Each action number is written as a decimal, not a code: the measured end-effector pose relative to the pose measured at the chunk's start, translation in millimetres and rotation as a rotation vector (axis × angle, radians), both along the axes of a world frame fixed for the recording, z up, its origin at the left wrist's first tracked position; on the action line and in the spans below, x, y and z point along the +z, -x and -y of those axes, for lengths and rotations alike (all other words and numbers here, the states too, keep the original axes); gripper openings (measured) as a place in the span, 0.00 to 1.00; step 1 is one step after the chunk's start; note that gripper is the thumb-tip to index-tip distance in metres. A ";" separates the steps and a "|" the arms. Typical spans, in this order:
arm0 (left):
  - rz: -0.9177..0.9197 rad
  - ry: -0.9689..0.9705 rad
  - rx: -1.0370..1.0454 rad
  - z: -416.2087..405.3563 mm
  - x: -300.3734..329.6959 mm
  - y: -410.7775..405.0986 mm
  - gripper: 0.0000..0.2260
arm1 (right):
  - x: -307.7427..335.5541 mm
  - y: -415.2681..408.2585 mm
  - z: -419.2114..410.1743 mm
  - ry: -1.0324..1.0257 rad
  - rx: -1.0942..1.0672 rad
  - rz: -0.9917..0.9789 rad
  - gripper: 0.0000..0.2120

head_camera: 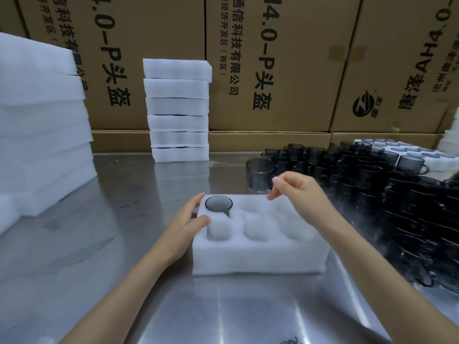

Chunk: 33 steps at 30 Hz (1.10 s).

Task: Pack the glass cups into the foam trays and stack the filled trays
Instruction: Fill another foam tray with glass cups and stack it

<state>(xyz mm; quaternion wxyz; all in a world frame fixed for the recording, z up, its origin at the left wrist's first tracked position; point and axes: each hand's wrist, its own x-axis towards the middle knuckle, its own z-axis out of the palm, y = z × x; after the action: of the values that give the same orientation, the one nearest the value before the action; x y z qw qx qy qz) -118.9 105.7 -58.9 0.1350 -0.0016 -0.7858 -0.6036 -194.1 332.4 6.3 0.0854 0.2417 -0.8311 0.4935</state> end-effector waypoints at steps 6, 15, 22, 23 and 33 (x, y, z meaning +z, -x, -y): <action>-0.007 -0.015 -0.012 0.2 -1.0 -0.1 0.24 | -11.3 -6.2 10.8 -0.262 -0.024 0.031 0.16; -0.001 -0.002 -0.026 -1.3 1.3 -1.9 0.19 | -13.0 -7.0 10.5 -0.313 -0.058 0.028 0.18; -0.007 0.019 -0.027 -1.4 0.4 -3.0 0.19 | -15.7 -8.2 8.4 -0.318 -0.088 0.016 0.17; -0.007 0.019 -0.024 -1.7 0.4 -2.8 0.19 | -15.7 -8.3 8.2 -0.311 -0.099 0.016 0.17; 0.026 0.122 0.052 3.8 8.5 -3.2 0.28 | -16.5 -5.9 5.3 -0.219 -0.112 -0.038 0.07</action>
<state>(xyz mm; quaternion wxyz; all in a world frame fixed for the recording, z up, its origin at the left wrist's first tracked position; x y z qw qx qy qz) -115.7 101.9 -50.4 0.1401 0.0182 -0.8226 -0.5508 -188.2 327.1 -10.2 0.1019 0.2120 -0.8904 0.3896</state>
